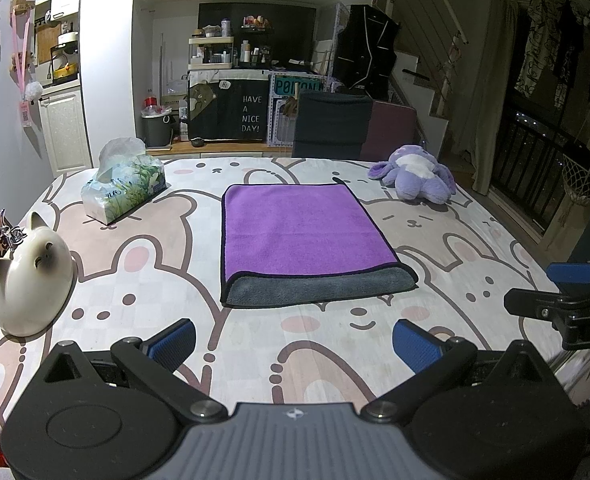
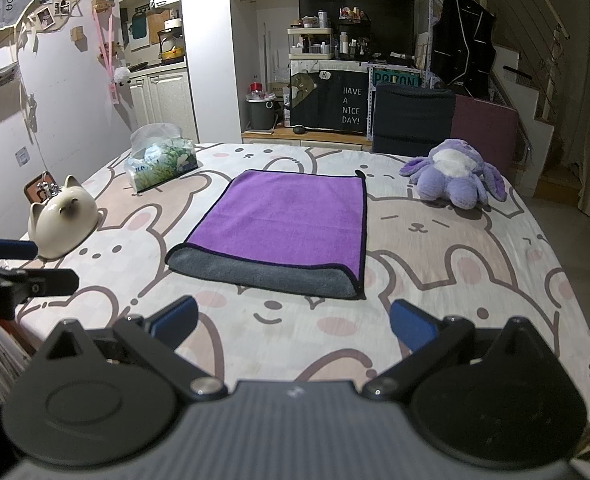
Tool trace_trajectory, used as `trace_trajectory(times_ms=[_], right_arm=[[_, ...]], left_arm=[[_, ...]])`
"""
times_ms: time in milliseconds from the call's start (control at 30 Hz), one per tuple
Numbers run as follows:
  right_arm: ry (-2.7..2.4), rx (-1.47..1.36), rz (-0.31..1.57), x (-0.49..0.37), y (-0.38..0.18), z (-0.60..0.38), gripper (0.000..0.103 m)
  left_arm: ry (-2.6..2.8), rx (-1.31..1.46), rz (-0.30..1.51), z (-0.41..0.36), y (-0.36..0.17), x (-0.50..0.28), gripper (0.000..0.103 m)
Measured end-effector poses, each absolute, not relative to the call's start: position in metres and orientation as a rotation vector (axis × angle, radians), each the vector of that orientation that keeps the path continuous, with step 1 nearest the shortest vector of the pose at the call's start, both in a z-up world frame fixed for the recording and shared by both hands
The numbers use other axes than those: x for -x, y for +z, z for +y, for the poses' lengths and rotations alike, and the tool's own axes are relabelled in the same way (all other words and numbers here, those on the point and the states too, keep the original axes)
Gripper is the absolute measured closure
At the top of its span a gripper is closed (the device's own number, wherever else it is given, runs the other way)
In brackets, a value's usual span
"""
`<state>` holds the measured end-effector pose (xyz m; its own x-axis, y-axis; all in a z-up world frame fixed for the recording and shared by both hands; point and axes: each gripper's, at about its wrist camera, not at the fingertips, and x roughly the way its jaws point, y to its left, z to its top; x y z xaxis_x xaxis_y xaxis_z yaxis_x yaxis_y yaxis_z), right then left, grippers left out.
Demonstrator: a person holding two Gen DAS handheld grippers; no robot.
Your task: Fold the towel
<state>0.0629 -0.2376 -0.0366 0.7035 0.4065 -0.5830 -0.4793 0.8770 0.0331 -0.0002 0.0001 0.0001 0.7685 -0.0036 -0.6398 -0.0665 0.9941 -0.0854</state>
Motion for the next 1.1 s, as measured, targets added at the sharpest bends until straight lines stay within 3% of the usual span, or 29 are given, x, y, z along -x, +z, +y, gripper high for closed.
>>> trace_trajectory(times_ms=[533,1100], right_arm=[[0.492,0.123,0.61,-0.064,-0.036,-0.237,0.0],[0.471,0.091,0.486,-0.069,-0.011,-0.25,0.0]], left_arm=[[0.036,0.098,0.675,-0.001,0.003,0.001,0.0],[0.053,0.005,0.572,-0.014,0.041,-0.012,0.0]])
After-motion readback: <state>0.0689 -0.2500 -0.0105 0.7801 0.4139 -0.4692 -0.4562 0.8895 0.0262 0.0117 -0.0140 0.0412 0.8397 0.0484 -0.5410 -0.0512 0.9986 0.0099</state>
